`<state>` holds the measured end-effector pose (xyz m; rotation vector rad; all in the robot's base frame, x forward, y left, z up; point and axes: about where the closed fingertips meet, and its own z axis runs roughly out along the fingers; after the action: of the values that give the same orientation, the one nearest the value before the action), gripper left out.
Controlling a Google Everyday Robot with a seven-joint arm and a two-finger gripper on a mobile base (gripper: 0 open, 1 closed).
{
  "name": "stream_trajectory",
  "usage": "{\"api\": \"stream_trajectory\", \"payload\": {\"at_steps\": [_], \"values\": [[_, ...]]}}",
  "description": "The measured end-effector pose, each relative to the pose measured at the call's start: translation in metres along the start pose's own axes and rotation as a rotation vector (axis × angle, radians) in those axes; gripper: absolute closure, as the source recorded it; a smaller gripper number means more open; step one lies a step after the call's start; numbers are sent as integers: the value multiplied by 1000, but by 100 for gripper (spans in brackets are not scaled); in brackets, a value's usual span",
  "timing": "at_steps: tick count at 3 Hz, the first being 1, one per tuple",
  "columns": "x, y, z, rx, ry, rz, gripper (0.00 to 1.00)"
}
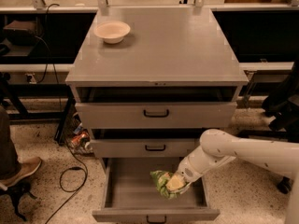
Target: Place green jalapeno chip bag into bottom drawer
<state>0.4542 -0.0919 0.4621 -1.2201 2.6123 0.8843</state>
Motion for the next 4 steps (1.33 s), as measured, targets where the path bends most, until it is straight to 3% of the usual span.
{"api": "stream_trajectory", "payload": {"at_steps": [1,3,4], "values": [[-1,-33,66,-32,-113,41,100],[8,-41,91,-22,-93,67,100],[3,-71,113,16,-150,60,100]]}}
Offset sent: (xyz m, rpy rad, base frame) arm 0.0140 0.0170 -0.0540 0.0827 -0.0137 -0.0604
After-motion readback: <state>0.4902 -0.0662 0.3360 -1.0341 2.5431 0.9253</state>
